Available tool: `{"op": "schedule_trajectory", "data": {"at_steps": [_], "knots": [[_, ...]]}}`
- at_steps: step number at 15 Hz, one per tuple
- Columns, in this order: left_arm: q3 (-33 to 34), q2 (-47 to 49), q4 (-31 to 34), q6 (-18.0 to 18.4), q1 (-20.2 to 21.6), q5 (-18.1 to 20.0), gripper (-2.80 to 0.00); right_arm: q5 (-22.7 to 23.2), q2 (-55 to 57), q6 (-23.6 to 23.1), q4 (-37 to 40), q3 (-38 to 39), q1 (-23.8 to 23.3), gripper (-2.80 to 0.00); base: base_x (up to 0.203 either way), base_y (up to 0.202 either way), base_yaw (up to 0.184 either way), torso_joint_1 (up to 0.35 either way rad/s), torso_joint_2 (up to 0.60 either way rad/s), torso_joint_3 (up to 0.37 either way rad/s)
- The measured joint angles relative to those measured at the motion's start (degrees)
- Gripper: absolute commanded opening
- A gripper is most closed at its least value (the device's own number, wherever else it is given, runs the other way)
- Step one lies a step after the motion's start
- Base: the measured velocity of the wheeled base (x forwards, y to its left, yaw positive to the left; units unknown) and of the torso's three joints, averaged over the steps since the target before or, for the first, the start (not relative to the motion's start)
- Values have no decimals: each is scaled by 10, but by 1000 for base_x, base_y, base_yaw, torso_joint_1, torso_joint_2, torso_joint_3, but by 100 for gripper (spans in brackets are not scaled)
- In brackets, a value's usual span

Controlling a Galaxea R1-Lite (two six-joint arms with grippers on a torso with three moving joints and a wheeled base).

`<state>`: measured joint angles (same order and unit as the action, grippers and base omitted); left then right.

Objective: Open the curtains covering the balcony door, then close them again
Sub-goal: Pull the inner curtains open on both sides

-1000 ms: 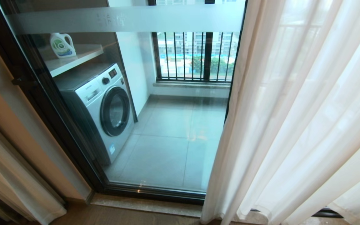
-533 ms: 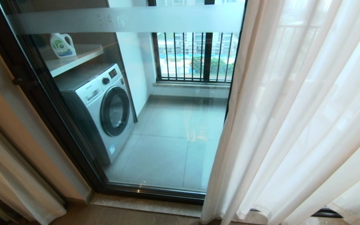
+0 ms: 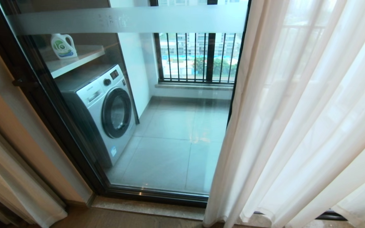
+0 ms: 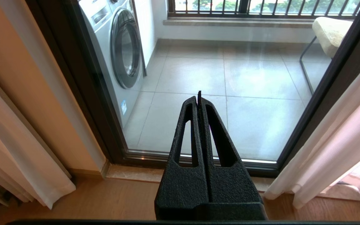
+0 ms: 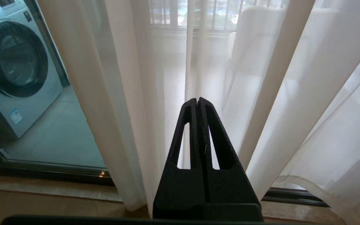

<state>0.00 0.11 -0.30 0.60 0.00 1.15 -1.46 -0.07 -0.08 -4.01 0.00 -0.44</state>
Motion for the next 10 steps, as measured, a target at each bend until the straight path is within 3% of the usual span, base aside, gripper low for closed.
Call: {"op": "schedule_trajectory", "data": {"at_steps": [5,8,10], "knots": [[0,0,0,0,0,0,-280,29,0,-113,-10,0,1,-280,0,0,0,0,0,0],[0,0,0,0,0,0,-280,30,0,-126,-27,0,1,-280,0,0,0,0,0,0],[0,0,0,0,0,0,-280,54,0,-128,-32,-3,1,-280,0,0,0,0,0,0]]}}
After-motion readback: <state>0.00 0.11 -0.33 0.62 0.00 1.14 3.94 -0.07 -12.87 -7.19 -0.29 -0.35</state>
